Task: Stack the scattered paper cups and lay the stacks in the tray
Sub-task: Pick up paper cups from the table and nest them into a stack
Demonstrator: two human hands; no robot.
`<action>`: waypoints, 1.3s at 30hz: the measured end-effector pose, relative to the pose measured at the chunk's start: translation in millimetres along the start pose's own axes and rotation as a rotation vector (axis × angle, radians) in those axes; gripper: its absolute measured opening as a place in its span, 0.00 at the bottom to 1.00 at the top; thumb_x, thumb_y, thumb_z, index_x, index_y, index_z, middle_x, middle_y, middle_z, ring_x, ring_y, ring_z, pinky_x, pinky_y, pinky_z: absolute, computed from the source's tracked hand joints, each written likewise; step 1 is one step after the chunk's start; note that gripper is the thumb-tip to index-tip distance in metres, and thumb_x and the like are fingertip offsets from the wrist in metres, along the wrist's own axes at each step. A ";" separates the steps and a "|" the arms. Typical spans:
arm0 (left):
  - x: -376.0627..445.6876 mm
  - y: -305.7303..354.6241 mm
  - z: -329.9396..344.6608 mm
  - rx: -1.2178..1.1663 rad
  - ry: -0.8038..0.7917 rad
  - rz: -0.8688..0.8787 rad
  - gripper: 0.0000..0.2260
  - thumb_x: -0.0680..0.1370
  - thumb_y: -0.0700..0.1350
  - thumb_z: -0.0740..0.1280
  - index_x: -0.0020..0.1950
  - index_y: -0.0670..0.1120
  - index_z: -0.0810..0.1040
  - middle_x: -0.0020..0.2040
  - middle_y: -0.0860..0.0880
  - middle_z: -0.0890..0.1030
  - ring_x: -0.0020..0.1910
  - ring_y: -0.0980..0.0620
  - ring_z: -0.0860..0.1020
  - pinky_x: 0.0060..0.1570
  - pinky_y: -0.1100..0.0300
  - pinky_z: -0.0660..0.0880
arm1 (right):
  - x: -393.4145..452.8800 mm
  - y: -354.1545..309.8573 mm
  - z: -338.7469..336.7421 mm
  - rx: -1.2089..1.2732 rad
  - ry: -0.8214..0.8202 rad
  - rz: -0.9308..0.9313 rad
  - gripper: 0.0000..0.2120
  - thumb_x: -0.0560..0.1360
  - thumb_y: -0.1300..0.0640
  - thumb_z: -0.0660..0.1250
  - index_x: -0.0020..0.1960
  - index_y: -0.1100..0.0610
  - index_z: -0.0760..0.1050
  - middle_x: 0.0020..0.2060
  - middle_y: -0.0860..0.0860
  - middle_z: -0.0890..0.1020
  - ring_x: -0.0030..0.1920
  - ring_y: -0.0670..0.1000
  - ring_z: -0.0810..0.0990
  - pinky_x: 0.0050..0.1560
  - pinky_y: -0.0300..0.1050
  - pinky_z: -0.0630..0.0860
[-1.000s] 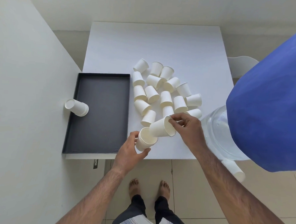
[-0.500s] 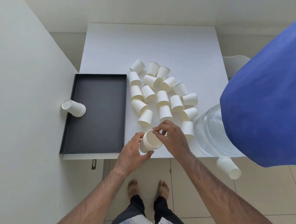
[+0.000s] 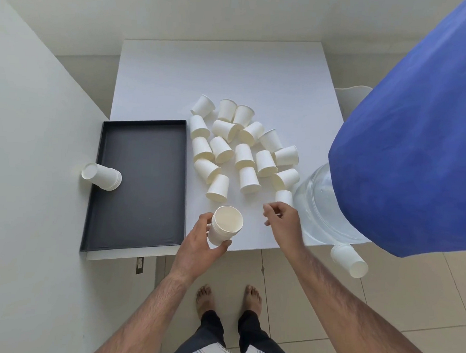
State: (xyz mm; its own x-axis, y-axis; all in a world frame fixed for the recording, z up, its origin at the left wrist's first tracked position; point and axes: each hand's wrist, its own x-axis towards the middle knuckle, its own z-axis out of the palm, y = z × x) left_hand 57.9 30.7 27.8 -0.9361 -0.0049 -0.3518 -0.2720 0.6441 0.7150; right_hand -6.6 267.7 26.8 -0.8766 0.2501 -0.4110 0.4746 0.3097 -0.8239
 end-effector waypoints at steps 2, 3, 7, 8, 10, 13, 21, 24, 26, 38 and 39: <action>-0.1 -1.2 -0.4 -0.014 0.001 -0.015 0.30 0.76 0.57 0.79 0.70 0.66 0.63 0.59 0.74 0.71 0.61 0.59 0.77 0.48 0.61 0.72 | 4.2 15.8 -6.6 0.052 0.025 0.145 0.06 0.81 0.52 0.72 0.46 0.53 0.82 0.46 0.53 0.88 0.34 0.47 0.84 0.37 0.41 0.74; -0.1 -1.7 -1.3 -0.025 0.002 -0.025 0.30 0.76 0.57 0.79 0.70 0.65 0.64 0.59 0.72 0.73 0.62 0.58 0.77 0.49 0.59 0.73 | 5.8 22.6 -8.5 0.093 0.032 0.214 0.06 0.80 0.53 0.72 0.47 0.54 0.82 0.48 0.55 0.88 0.35 0.48 0.84 0.35 0.41 0.73; 1.9 1.5 -3.2 -0.052 -0.001 -0.060 0.30 0.76 0.57 0.79 0.70 0.64 0.64 0.63 0.63 0.77 0.64 0.56 0.78 0.54 0.54 0.75 | 13.9 35.4 -11.8 0.335 0.072 0.472 0.08 0.79 0.53 0.74 0.50 0.58 0.81 0.48 0.54 0.84 0.40 0.50 0.82 0.30 0.41 0.69; 2.7 2.7 -3.6 -0.056 -0.001 -0.064 0.30 0.76 0.57 0.79 0.70 0.64 0.65 0.63 0.63 0.77 0.64 0.56 0.78 0.55 0.53 0.75 | 17.5 35.4 -10.9 0.386 0.091 0.526 0.10 0.79 0.52 0.74 0.51 0.58 0.81 0.47 0.53 0.83 0.41 0.50 0.82 0.30 0.41 0.70; 3.8 4.8 -4.4 -0.068 -0.002 -0.066 0.30 0.76 0.57 0.79 0.71 0.63 0.65 0.64 0.63 0.77 0.64 0.56 0.78 0.56 0.53 0.76 | 25.0 32.6 -8.2 0.478 0.139 0.602 0.11 0.80 0.51 0.73 0.53 0.59 0.80 0.45 0.51 0.83 0.41 0.50 0.82 0.29 0.40 0.69; 4.0 6.4 -5.9 -0.072 -0.004 -0.062 0.30 0.76 0.57 0.79 0.71 0.62 0.66 0.65 0.63 0.77 0.63 0.58 0.77 0.57 0.53 0.76 | 33.6 27.6 -4.2 0.579 0.202 0.654 0.09 0.81 0.53 0.72 0.49 0.59 0.80 0.43 0.51 0.84 0.38 0.49 0.81 0.27 0.39 0.66; 3.4 1.9 -10.6 -0.075 0.009 -0.079 0.29 0.76 0.57 0.79 0.69 0.66 0.64 0.63 0.69 0.75 0.61 0.66 0.76 0.53 0.57 0.73 | 27.2 30.9 0.1 0.607 0.245 0.658 0.07 0.81 0.57 0.71 0.48 0.60 0.79 0.41 0.53 0.84 0.37 0.49 0.82 0.25 0.39 0.66; 4.4 0.2 -11.3 -0.080 0.005 -0.085 0.29 0.76 0.57 0.79 0.69 0.67 0.64 0.62 0.72 0.73 0.62 0.65 0.76 0.53 0.56 0.74 | 18.3 36.5 0.0 0.540 0.220 0.570 0.09 0.81 0.57 0.71 0.45 0.60 0.79 0.40 0.54 0.84 0.37 0.50 0.81 0.26 0.40 0.66; 5.0 0.0 -12.1 -0.085 0.006 -0.089 0.29 0.76 0.57 0.79 0.69 0.68 0.64 0.61 0.72 0.73 0.63 0.61 0.76 0.55 0.55 0.74 | 10.7 36.3 0.0 0.476 0.179 0.492 0.11 0.82 0.56 0.71 0.42 0.60 0.78 0.39 0.53 0.83 0.36 0.50 0.80 0.26 0.40 0.67; 7.5 -2.4 -15.1 -0.058 0.037 -0.055 0.29 0.76 0.56 0.79 0.68 0.68 0.64 0.60 0.73 0.72 0.63 0.56 0.77 0.55 0.54 0.74 | -30.2 -33.4 -0.1 0.066 -0.059 -0.239 0.05 0.86 0.49 0.64 0.54 0.47 0.78 0.46 0.45 0.83 0.42 0.41 0.82 0.41 0.41 0.75; 7.1 -3.1 -15.5 -0.049 0.041 -0.049 0.30 0.76 0.55 0.79 0.69 0.66 0.64 0.60 0.73 0.72 0.63 0.56 0.77 0.55 0.54 0.74 | -33.2 -37.2 0.5 0.043 -0.074 -0.286 0.05 0.86 0.49 0.64 0.56 0.48 0.78 0.47 0.44 0.83 0.46 0.44 0.83 0.42 0.43 0.77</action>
State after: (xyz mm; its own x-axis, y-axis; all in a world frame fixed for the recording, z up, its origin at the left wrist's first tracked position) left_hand 48.6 16.8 32.4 -0.9294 -0.0680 -0.3627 -0.3277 0.6037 0.7267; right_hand 4.7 247.4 70.9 -0.9785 0.0898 -0.1858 0.2050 0.3181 -0.9256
